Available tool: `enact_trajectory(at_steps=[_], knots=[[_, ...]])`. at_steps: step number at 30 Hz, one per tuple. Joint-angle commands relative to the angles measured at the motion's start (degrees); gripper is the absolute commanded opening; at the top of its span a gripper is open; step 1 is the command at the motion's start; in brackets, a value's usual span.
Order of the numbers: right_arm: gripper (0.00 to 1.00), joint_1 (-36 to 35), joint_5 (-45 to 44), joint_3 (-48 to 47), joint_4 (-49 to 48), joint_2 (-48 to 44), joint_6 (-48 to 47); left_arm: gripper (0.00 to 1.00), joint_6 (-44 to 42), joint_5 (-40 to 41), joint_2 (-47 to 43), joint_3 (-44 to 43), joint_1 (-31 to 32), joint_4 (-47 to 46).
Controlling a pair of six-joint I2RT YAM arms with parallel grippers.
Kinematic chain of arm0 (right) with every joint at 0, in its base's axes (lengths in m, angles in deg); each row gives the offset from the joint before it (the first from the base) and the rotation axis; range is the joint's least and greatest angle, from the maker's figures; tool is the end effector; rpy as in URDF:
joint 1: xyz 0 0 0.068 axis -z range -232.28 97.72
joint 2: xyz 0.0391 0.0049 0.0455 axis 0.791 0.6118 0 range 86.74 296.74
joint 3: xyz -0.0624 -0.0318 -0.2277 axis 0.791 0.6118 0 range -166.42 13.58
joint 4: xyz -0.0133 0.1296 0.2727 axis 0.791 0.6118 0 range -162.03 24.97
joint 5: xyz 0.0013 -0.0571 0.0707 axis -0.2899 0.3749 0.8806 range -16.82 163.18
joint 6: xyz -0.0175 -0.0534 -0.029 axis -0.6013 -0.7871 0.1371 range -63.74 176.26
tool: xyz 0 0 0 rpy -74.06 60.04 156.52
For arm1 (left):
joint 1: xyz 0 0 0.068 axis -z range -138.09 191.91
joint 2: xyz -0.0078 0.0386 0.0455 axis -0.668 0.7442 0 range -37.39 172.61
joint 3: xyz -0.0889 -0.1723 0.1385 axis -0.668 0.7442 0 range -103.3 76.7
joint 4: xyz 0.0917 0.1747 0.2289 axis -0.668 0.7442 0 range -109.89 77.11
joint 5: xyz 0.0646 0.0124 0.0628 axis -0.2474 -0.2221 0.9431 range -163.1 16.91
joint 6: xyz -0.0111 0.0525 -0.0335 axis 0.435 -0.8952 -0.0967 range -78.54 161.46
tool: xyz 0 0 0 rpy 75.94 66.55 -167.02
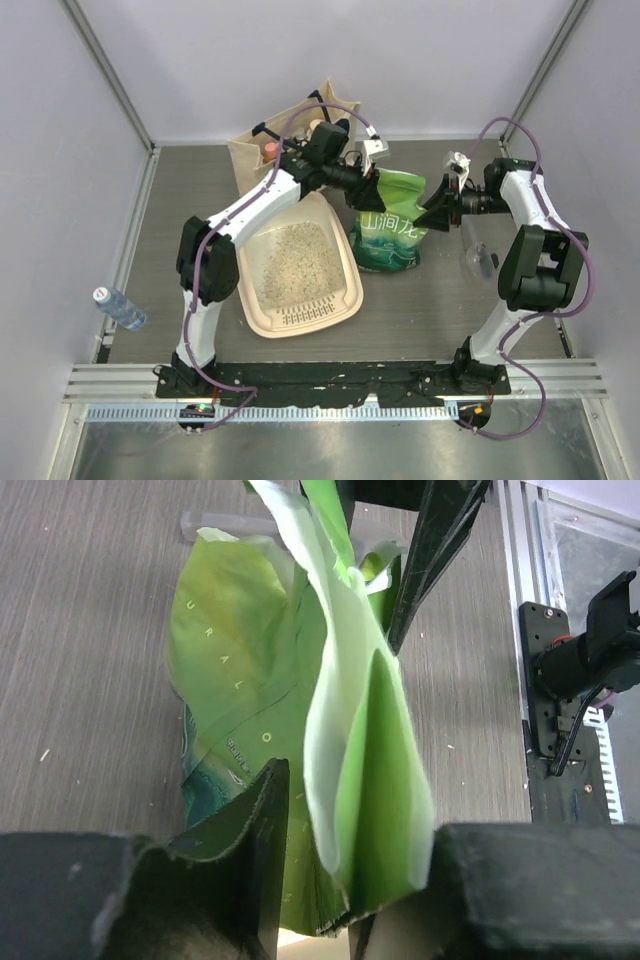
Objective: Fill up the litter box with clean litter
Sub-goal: Close the cat litter bag at the center of the board.
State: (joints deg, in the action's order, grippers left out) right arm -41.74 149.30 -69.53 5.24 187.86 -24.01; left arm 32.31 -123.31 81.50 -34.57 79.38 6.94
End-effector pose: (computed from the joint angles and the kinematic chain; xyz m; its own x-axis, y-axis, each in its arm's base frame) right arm 0.3515 -0.0175 0.2200 -0.2954 -0.1856 -0.9372 -0.9426 0.2166 0.2542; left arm 0.3823 -0.3402 0.2750 -0.3014 0.3593 -0.8832 0.9523 0.0661 -0.2981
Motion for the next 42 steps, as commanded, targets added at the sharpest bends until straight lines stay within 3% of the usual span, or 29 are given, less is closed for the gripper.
enact_trajectory(at_steps=[1, 5, 7, 9, 12, 14, 22, 23, 25, 29, 31, 32, 36, 42], knots=[[0.45, -0.61, 1.93, -1.44, 9.21, 1.01, -1.64, 0.31, 0.97, -1.99, -2.44, 0.43, -0.3, -1.17], [0.44, -0.62, 0.97, -1.09, 9.21, 1.97, -2.17, 0.35, 0.18, -2.34, -2.7, 0.43, -0.3, -0.11], [0.37, -0.61, 0.87, -1.18, 9.21, 2.24, -2.35, 0.39, -1.65, -2.26, -2.96, -0.35, -0.3, 1.99], [0.26, -0.61, 1.14, -1.7, 9.21, 2.76, -2.09, 0.53, -2.54, -1.29, -3.05, -2.19, -0.3, 4.44], [0.2, -0.7, 2.37, -2.41, 9.12, 3.2, -1.82, 0.71, -4.56, -0.68, -3.4, -4.13, -0.21, 5.86], [0.19, -1.05, 2.81, -3.11, 9.21, 4.08, -1.91, 0.77, -5.17, -0.24, -2.7, -5.01, -0.03, 5.6], [0.17, -2.63, 3.86, -4.78, 9.21, 5.66, -1.91, 0.82, -3.68, -0.32, 3.97, -14.41, 1.81, 6.22], [0.17, -2.81, 4.04, -4.95, 9.12, 5.93, -1.82, 0.92, -3.68, 0.29, 4.42, -15.55, 1.99, 6.48], [0.17, -3.07, 4.3, -5.31, 9.21, 6.02, -1.65, 1.0, -4.21, 4.22, 5.91, -19.68, 2.25, 7.7], [0.17, -3.25, 4.13, -5.48, 9.21, 6.02, -1.47, 1.0, -16.58, 7.05, 10.3, -31.97, 4.79, 26.18], [0.17, -3.16, 3.69, -5.83, 9.21, 6.28, -1.38, 1.0, -20.98, 10.65, 10.66, -34.29, 5.94, 29.59], [0.17, -3.16, 3.69, -5.92, 9.12, 6.37, -1.29, 1.0, -21.43, 16.15, 10.31, -33.15, 7.25, 29.68], [0.17, -3.25, 3.25, -6.88, 9.21, 6.28, -1.12, 1.0, -25.66, 24.71, 8.03, -25.86, 9.55, 27.67], [0.16, -3.25, 2.98, -7.24, 9.12, 6.02, -0.5, 1.0, -19.69, 29.65, 8.55, -24.79, 10.08, 21.08]])
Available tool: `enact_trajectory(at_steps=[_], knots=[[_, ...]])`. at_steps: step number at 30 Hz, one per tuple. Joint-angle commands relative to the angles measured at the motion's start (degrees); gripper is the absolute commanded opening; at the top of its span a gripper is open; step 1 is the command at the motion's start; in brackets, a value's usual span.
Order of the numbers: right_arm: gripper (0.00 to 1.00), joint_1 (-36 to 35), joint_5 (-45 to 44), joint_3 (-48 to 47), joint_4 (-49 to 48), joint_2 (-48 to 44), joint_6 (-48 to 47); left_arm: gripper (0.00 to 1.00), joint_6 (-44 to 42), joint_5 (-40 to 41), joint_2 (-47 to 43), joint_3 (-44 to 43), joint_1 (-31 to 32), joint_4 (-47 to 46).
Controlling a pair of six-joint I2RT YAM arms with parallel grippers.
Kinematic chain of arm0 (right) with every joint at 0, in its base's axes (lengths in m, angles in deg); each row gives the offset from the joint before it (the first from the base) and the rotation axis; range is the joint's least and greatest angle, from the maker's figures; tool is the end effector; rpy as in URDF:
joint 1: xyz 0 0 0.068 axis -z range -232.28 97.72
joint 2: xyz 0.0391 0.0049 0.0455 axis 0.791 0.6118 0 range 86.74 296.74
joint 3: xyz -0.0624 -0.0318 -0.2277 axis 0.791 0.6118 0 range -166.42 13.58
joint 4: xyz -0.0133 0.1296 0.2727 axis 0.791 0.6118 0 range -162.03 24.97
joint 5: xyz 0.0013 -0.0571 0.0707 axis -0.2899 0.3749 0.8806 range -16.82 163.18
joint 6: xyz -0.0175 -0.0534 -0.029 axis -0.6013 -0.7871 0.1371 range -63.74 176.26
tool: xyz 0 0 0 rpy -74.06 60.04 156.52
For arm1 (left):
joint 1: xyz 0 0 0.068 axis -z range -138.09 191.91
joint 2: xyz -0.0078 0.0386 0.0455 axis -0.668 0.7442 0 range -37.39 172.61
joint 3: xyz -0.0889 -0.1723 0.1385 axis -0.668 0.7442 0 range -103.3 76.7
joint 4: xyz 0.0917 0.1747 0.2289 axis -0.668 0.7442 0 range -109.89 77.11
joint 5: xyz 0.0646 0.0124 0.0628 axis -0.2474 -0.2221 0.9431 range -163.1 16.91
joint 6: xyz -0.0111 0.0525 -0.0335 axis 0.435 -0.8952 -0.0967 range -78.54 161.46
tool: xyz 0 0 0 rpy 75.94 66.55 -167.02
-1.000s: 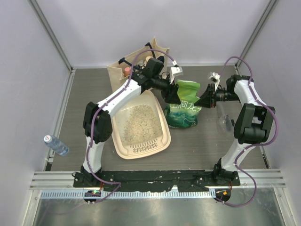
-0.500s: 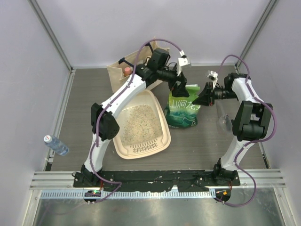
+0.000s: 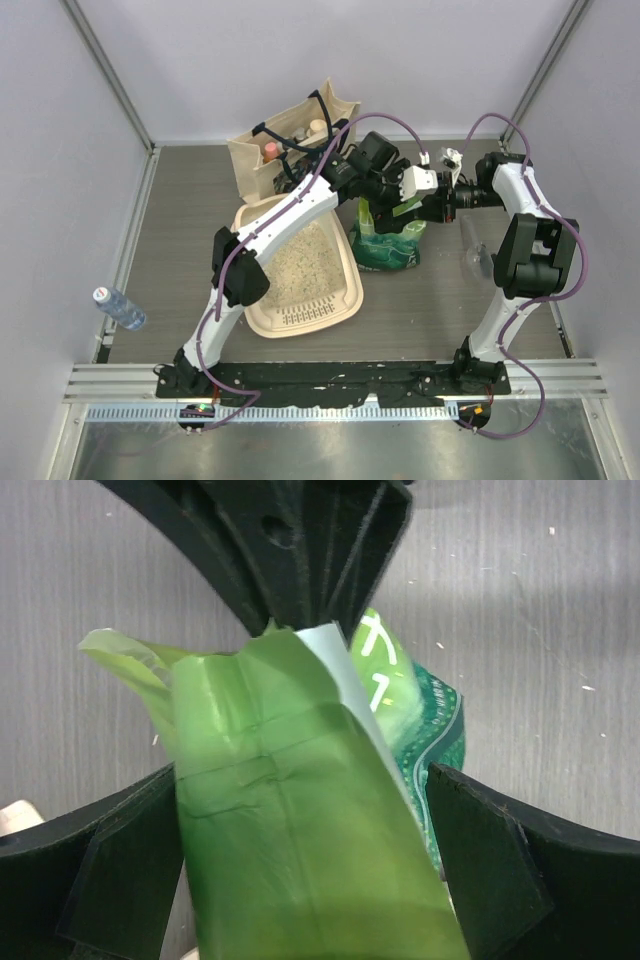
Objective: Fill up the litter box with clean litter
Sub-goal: Close the cat litter bag at the center of the board.
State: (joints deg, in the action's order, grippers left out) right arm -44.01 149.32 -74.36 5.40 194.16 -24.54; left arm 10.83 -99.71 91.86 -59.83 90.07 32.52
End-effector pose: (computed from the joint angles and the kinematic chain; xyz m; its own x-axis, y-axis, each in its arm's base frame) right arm 0.3726 -0.0065 0.2066 -0.3053 -0.1946 -0.9321 -0.9457 0.1761 0.2730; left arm 0.3341 -0.4059 0.3029 0.0400 0.6383 -0.7688 0.9954 0.0416 0.0862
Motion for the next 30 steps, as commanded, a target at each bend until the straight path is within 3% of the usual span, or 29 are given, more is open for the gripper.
enact_trajectory(at_steps=[1, 7, 12, 17, 21, 26, 30], knots=[[0.16, -0.98, 2.79, -2.41, 9.06, -0.45, 0.11, 1.0, 1.89, 5.87, -1.64, 0.56, -0.7, -5.89], [0.16, -1.24, 2.17, -1.71, 9.06, -1.16, 0.2, 1.0, 7.25, 6.49, 0.12, 0.04, -0.96, -13.73], [0.16, -1.24, 1.73, -1.09, 9.06, -1.77, -0.06, 0.99, 12.33, -2.55, 3.63, -4.62, -2.54, -12.94], [0.16, -1.24, 1.91, -0.57, 9.06, -2.12, -0.33, 0.81, 16.92, -12.32, 7.15, -9.1, -4.22, -12.76], [0.16, -1.24, 1.91, -0.65, 9.06, -2.12, -0.33, 0.65, 17.01, -13.2, 7.68, -8.84, -4.22, -14.34], [0.16, -1.24, 1.91, -1.0, 9.06, -1.86, -0.15, 0.56, 13.33, -13.73, 7.77, -8.31, -4.22, -12.68], [0.16, -1.24, 1.91, -1.71, 9.14, -1.16, 0.46, 0.31, 9.72, -15.13, 7.6, -8.31, -3.87, -9.78]])
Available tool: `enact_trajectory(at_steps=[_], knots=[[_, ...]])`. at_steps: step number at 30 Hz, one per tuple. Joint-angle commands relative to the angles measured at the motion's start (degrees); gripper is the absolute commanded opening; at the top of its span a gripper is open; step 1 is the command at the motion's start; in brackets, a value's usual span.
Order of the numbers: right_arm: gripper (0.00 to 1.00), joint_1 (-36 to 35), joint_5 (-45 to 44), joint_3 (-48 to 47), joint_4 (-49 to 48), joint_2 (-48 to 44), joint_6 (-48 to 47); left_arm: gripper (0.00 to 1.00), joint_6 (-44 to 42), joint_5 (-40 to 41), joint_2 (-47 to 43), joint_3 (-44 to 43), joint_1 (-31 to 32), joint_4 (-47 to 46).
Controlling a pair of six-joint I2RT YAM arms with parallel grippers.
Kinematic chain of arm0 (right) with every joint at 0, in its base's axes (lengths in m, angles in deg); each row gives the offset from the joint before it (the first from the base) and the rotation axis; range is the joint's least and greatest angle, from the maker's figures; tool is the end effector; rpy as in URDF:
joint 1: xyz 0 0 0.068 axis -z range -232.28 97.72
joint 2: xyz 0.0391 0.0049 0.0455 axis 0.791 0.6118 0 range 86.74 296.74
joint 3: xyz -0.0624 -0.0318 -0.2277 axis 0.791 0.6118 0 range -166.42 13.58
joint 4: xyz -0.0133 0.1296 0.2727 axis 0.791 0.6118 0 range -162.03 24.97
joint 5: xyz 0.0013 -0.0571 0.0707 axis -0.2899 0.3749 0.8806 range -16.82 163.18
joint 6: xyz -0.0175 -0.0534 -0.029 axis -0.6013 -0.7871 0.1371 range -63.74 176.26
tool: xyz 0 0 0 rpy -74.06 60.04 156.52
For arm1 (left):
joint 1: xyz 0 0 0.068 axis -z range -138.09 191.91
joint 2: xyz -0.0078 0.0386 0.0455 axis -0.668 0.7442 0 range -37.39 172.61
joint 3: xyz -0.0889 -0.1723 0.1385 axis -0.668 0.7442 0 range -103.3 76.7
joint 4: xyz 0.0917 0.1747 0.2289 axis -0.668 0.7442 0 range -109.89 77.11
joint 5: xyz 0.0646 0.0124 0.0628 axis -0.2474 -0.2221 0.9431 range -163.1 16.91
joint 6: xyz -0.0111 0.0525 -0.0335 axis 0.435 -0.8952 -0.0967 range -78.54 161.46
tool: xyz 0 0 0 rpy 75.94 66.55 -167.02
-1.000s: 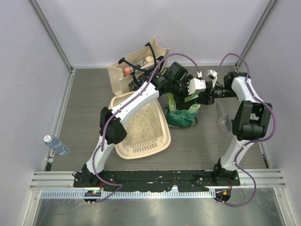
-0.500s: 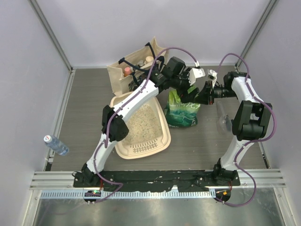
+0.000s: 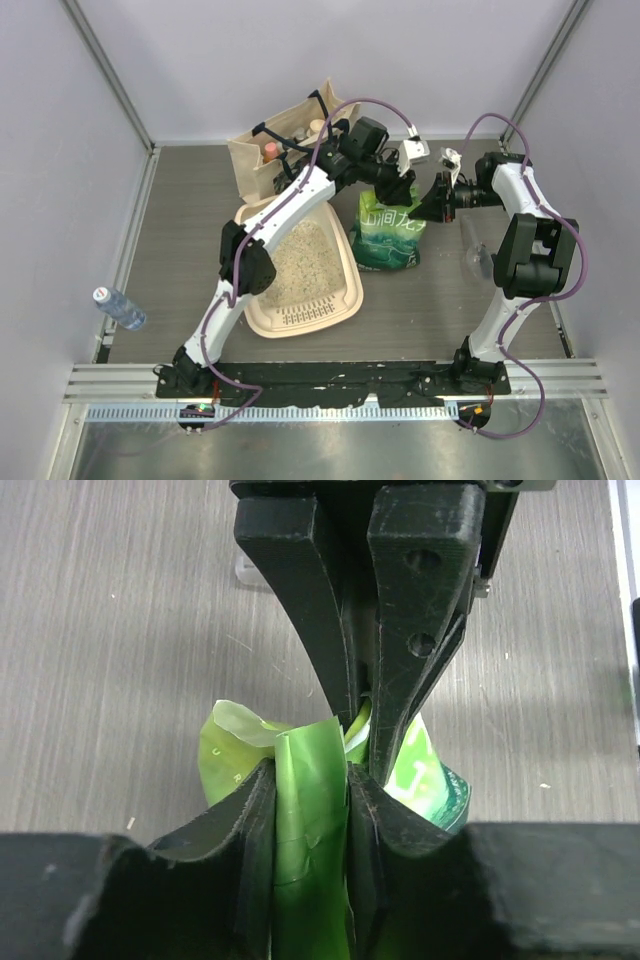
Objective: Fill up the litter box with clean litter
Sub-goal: Close the cat litter bag at the center of the board.
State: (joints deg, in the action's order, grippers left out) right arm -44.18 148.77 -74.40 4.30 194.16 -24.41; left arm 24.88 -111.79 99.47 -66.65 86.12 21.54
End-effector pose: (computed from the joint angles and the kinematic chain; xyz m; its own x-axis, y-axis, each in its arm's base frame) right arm 0.3743 -0.0058 0.2061 -0.2896 -0.2069 -0.9345 -0.9506 0.1760 0.2556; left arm 0.3785 -0.4107 0.2975 -0.1334 0.4405 -0.8878 0.9908 0.0798 -0.1092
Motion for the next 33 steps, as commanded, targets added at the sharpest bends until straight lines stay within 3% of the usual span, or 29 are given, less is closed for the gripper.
enact_trajectory(at_steps=[1, 6, 8, 9, 17, 18, 19, 20, 21, 23, 25, 33], knots=[[0.16, -1.07, 2.54, -1.84, 10.24, -1.07, 0.42, 0.31, -5.04, -3.22, -0.1, -1.5, 0.18, 1.72], [0.16, -1.07, 3.51, -3.33, 10.24, -0.1, 1.74, 0.27, -8.38, -2.96, -0.36, -0.79, 0.88, 3.66], [0.16, -1.07, 3.68, -4.29, 10.24, 0.34, 2.61, 0.15, -8.73, -2.96, -0.28, -0.44, 0.97, 4.01], [0.16, -1.07, 4.12, -4.65, 10.24, 0.95, 2.88, 0.0, -9.17, -2.53, -0.36, -0.35, 1.06, 4.1], [0.17, -0.37, 4.39, -7.73, 10.24, 5.17, 6.31, 0.0, -3.9, -3.41, -0.71, -0.18, 0.88, 0.76], [0.17, -0.36, 3.87, -7.73, 10.24, 5.0, 6.13, 0.09, -3.2, -2.18, -0.89, 0.43, 0.88, -0.63], [0.16, -0.45, 2.99, -7.64, 10.24, 4.3, 5.7, 0.3, -1.89, -0.17, -1.41, 1.4, 0.97, -2.04], [0.17, -0.45, 2.81, -7.2, 10.24, 3.95, 5.0, 0.68, 1.78, 5.16, -1.94, 2.62, 0.97, -3.79], [0.16, -0.36, 2.63, -7.03, 10.24, 3.68, 4.9, 0.77, 1.99, 6.17, -2.29, 4.72, 1.06, -6.07], [0.16, -0.45, 2.98, -6.59, 10.24, 3.06, 5.08, 0.82, -2.37, 6.35, -2.12, 5.01, 1.23, -5.05], [0.17, -0.54, 3.33, -6.15, 10.15, 2.45, 4.73, 0.81, -2.84, 6.71, -1.51, 4.66, 1.76, -4.25], [0.17, -1.77, 1.31, -3.6, 10.24, 0.95, 3.23, 0.44, -4.16, -0.85, -0.01, 4.04, 2.38, -6.35]])
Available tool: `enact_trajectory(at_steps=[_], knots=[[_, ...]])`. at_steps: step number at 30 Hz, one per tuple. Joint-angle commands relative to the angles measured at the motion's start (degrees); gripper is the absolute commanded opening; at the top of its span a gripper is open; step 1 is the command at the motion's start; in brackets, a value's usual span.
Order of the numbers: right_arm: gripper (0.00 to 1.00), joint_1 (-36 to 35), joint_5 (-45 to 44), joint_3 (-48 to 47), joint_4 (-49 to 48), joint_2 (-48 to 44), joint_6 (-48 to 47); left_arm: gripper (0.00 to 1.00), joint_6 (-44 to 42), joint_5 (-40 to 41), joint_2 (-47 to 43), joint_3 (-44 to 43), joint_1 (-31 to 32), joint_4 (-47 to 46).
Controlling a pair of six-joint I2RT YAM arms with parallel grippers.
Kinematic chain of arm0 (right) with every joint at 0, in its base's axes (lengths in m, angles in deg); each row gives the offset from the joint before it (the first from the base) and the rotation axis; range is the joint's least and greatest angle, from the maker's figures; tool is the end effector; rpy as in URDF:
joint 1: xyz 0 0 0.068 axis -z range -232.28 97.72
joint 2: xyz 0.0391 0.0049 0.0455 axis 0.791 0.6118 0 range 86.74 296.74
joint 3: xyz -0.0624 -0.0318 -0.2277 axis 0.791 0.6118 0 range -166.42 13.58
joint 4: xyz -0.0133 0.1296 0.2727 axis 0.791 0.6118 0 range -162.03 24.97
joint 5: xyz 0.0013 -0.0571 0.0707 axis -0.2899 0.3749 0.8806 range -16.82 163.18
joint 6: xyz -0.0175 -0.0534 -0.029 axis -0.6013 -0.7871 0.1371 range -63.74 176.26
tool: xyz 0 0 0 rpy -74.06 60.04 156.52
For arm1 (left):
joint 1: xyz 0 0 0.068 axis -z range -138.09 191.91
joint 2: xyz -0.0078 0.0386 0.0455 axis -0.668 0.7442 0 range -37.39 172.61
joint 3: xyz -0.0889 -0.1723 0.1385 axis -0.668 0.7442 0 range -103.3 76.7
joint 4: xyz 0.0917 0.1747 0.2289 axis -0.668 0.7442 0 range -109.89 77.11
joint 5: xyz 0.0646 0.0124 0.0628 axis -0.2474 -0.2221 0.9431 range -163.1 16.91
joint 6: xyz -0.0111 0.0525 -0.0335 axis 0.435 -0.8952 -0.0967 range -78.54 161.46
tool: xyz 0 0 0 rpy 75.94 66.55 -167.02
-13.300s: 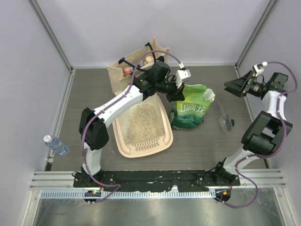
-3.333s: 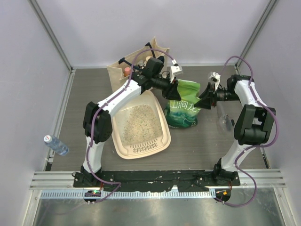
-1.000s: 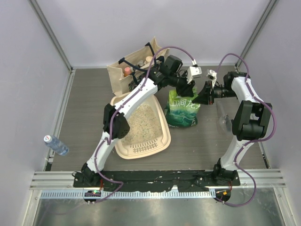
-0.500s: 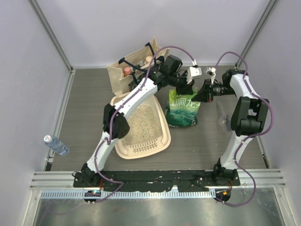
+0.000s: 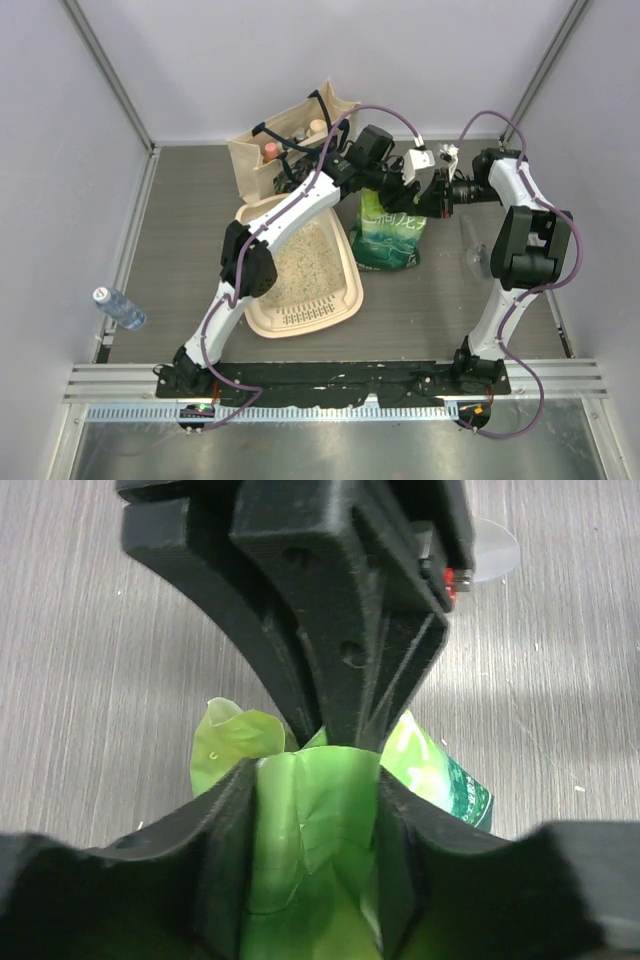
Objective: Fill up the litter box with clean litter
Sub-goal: Close the cat litter bag at the center of the board.
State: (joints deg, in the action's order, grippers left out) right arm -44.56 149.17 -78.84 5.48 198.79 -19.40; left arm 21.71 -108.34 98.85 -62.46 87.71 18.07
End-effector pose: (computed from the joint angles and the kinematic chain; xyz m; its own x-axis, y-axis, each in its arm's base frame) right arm 0.3894 -0.0053 0.1995 -0.3910 -0.1838 -0.9019 -0.9149 0.1845 0.3590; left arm 0.3720 -0.4228 0.2805 -0.0676 0.4654 -0.8825 0.9963 0.0780 -0.0352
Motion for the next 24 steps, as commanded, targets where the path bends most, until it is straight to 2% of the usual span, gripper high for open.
enact_trajectory(at_steps=[1, 2, 5, 6, 9, 14, 15, 17, 20, 24], knots=[[0.18, -1.49, 0.66, 1.01, 9.06, -3.77, -1.95, 0.37, -0.91, -4.83, 0.6, -0.07, 0.78, -3.41], [0.19, -1.49, 0.31, 1.02, 8.97, -3.94, -1.95, 0.19, -0.91, -4.83, 0.6, 0.11, 0.78, -4.02], [0.3, -1.31, -1.8, 0.49, 8.88, -4.64, -2.04, 0.0, -1.17, -4.75, 0.43, 0.55, 0.69, -4.12], [0.38, -1.14, -3.11, 0.23, 8.97, -5.0, -2.04, 0.0, -1.26, -4.75, 0.34, 0.64, 0.61, -3.94], [0.53, -0.09, -5.31, -0.74, 8.97, -5.61, -0.81, 0.0, -1.43, -4.31, 0.07, 0.64, 0.34, -2.98], [0.67, 5.27, -7.08, -2.94, 8.79, -9.21, 2.44, 0.0, -0.56, -4.48, -1.15, -0.42, -0.97, -0.78], [0.75, 6.41, -7.17, -3.11, 8.79, -9.91, 2.71, 0.0, -0.56, -5.44, -1.59, -0.51, -1.06, -0.43], [0.82, 8.88, -7.69, -1.54, 8.79, -11.84, 1.4, 0.0, -0.29, -6.24, -2.73, 0.37, -1.41, 0.36], [0.85, 9.41, -7.96, 2.41, 8.79, -12.73, -2.12, 0.0, -0.73, -6.68, -4.49, 2.65, -1.5, 0.28], [0.86, 9.94, -4.72, 3.91, 8.71, -15.61, -1.07, 0.0, -0.91, -6.68, -4.67, 2.75, -1.94, 1.5]])
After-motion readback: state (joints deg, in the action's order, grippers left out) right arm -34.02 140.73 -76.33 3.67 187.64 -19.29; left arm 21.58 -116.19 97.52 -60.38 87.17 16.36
